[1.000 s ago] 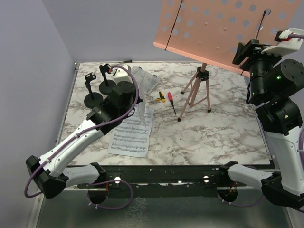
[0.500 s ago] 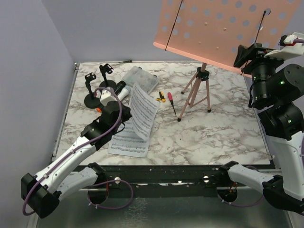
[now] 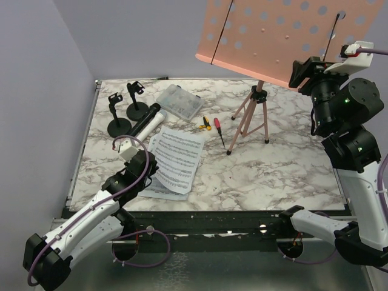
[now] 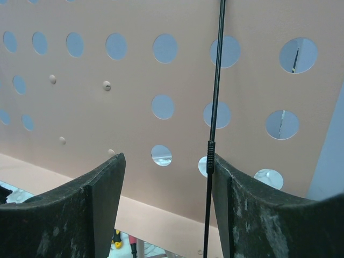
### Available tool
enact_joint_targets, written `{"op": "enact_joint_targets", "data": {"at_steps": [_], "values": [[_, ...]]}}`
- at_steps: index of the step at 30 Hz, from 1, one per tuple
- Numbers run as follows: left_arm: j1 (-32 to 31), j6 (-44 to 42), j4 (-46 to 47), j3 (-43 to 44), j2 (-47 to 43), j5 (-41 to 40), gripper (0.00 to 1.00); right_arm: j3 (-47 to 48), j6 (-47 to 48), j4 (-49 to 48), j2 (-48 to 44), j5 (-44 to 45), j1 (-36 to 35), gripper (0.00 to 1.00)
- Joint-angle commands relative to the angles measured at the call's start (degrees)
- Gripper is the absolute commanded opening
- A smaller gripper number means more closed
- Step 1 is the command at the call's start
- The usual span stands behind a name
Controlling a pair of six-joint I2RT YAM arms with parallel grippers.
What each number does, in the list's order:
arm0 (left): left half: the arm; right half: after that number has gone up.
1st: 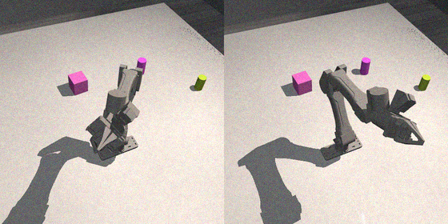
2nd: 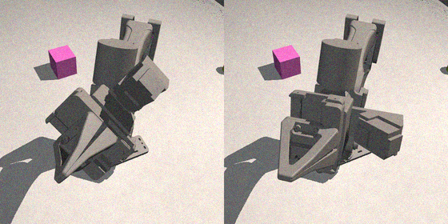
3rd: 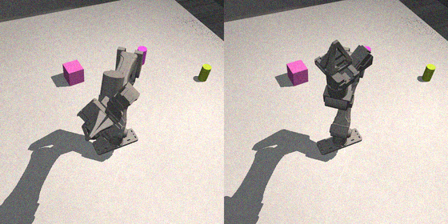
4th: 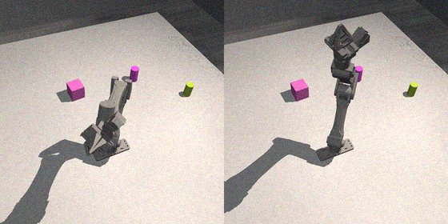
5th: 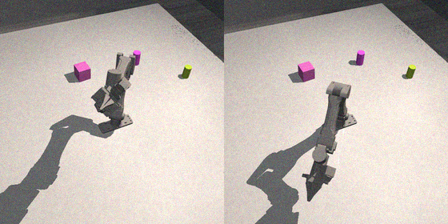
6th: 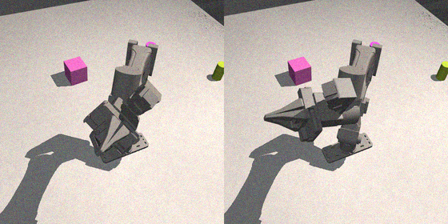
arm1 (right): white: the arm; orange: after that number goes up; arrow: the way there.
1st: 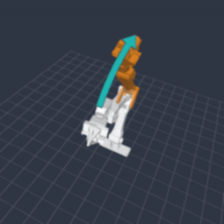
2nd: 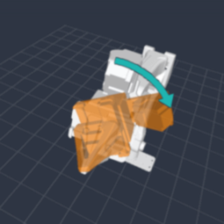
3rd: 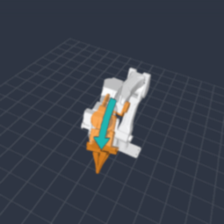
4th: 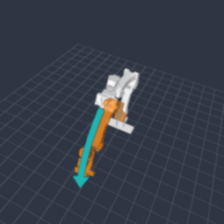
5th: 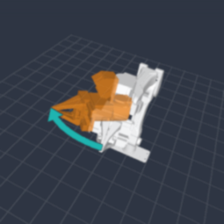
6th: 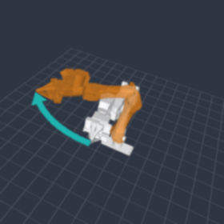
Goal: Pack up the instrument practice props
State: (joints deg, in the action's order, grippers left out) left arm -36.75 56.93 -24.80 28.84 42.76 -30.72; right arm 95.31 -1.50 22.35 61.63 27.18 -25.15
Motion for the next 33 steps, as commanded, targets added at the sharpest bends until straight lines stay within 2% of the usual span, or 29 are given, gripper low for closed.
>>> {"op": "enact_joint_targets", "data": {"at_steps": [1, 13, 26, 27, 29, 33], "values": [[0.27, 2.06, -2.02, -1.35, -2.14, -4.74, 0.0, -1.46, 0.54, -1.67, -1.33, -0.64, 0.03, 0.68], [0.28, 11.02, -10.69, -3.91, -7.06, -9.02, 0.0, -1.96, 1.01, -2.35, -1.77, -0.46, -0.03, 0.68], [0.24, 12.05, -10.89, -5.63, -7.49, -4.08, 0.0, -2.29, 2.89, -2.9, -2.02, -1.31, 0.02, 0.68], [0.25, 12.13, -10.89, -5.78, -7.6, -3.78, 0.03, -2.39, 2.98, -2.93, -2.13, -1.34, 0.03, 0.68], [0.23, 12.16, -10.89, -5.98, -8.09, -3.32, 0.16, -2.5, 2.98, -2.86, -2.57, -1.34, 0.05, 0.68], [0.28, 11.63, -10.91, -4.83, -9.29, -3.21, 0.34, -2.71, 3.16, -1.86, -3.53, -2.21, 0.05, 0.69]]}}
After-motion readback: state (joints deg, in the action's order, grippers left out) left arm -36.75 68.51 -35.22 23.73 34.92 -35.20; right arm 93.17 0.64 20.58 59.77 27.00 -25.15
